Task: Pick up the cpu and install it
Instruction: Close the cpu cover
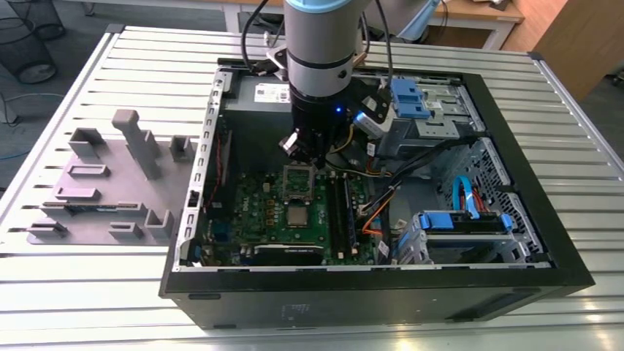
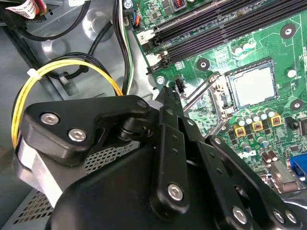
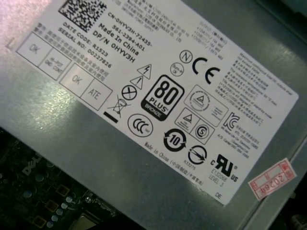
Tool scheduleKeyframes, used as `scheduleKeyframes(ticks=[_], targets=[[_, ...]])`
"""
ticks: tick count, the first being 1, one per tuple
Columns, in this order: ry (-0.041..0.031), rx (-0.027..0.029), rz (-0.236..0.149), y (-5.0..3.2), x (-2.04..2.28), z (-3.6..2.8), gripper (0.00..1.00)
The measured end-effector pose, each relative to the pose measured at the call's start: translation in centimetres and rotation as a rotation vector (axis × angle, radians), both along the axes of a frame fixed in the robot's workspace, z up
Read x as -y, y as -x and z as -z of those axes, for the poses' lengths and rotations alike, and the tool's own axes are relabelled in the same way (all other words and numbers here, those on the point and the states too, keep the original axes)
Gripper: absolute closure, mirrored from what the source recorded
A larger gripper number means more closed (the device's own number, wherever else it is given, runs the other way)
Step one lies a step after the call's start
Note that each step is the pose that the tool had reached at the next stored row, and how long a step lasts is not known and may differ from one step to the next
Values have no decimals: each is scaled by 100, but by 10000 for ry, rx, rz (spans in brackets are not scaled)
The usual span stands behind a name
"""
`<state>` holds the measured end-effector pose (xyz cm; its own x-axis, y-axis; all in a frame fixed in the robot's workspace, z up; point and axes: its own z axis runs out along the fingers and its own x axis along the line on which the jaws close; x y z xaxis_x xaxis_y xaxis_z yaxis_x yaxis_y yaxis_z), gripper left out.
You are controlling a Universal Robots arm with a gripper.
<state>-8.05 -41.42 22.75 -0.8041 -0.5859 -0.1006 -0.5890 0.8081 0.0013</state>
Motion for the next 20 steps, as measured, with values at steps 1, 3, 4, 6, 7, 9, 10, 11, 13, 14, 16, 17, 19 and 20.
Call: scheduleKeyframes(ticks=[1, 3, 4, 6, 7, 9, 10, 11, 13, 14, 16, 17, 19, 20], targets=[[0, 0, -27, 0, 0, 0, 90], [-1, -3, -122, -1, 0, 0, 90], [-1, -8, -182, 0, 0, 0, 90], [-1, -17, -288, 0, 0, 0, 90], [0, -18, -310, 0, 0, 0, 90], [0, -19, -312, 0, 0, 0, 90], [-1, -19, -312, 0, 0, 0, 90], [-1, -19, -313, 0, 0, 0, 90], [1, -61, -364, -1, 0, -1, 90], [3, -81, -417, -2, 1, -1, 90], [2, -108, -562, -3, 0, 0, 90], [2, -118, -632, -3, 0, 0, 90], [2, -138, -716, -3, 0, 0, 90], [1, -159, -743, -4, 0, 0, 90]])
